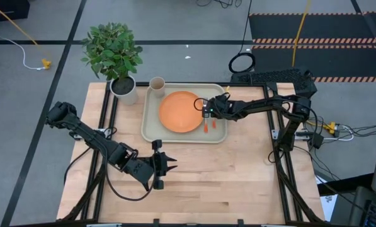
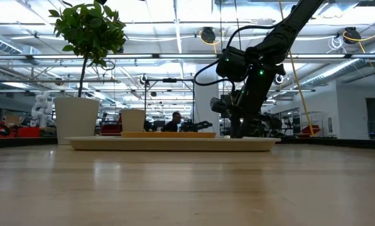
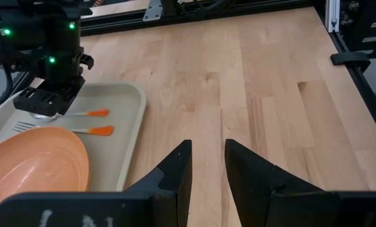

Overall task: Pick and place plate/cup/fork/spoon on tray
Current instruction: Put the orange spoon beside the orange fork on the brown tray, then return to Home Position

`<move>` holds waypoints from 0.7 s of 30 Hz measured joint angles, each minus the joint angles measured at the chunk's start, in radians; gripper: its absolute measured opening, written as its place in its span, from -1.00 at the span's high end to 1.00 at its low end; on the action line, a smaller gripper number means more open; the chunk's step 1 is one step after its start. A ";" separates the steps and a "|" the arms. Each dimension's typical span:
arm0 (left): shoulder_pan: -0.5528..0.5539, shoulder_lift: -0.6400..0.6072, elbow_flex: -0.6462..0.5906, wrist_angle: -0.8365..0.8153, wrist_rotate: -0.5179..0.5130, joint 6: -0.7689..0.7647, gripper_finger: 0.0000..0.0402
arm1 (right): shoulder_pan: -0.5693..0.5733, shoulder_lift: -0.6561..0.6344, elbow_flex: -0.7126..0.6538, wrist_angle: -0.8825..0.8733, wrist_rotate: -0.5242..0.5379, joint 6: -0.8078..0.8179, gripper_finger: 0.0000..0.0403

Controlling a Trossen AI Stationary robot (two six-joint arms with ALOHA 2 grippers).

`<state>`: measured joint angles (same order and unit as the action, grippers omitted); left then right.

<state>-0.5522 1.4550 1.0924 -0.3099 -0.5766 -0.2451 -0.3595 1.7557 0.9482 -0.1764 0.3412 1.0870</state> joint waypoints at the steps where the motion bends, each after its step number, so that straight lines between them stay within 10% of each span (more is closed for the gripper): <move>1: 0.000 0.000 0.000 0.000 0.000 0.000 0.52 | 0.000 0.000 0.000 0.000 0.001 0.000 0.78; 11: 0.000 0.000 0.000 0.000 0.000 0.003 0.52 | 0.003 -0.020 0.000 0.017 -0.003 -0.083 0.72; 21: 0.014 -0.045 0.000 0.020 0.000 0.117 0.52 | 0.110 -0.265 0.000 0.100 -0.188 -0.553 0.72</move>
<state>-0.5380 1.4100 1.0920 -0.2902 -0.5761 -0.1284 -0.2495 1.4907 0.9482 -0.0767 0.1537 0.5337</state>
